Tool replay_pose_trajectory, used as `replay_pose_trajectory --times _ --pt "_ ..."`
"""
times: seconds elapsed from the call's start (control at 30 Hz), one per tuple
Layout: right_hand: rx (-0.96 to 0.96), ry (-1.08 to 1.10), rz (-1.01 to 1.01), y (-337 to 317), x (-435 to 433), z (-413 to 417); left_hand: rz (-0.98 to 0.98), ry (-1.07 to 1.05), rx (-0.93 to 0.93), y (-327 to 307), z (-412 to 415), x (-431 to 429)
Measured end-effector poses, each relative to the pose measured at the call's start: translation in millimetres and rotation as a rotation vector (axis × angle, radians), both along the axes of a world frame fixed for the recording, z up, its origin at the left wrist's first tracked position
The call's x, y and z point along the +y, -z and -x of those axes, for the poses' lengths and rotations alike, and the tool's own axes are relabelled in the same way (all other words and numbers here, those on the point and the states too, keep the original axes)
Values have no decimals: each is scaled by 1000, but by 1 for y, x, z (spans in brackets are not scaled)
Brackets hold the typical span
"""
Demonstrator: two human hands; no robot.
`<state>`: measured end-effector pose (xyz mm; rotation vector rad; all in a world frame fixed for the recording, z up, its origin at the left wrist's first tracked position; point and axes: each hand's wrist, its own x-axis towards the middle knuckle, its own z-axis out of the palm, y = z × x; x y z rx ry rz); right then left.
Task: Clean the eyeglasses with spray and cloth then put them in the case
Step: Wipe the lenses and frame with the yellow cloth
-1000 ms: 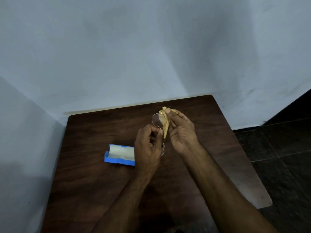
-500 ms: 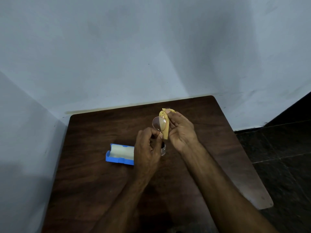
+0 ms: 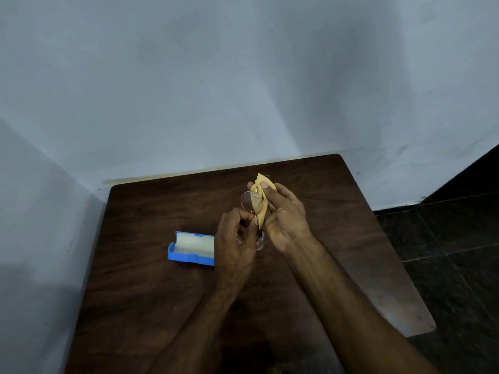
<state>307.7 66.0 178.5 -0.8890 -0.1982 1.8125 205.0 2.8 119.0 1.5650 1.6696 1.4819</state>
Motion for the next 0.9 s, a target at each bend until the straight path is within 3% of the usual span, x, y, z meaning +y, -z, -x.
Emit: replay_pose_trajectory --times 0.53,0.9 --pt "-8 192 131 28 42 -32 14 70 -22 -1 -2 -18" --pt "-72 164 151 45 53 -36 5 78 -10 -4 3 -22"
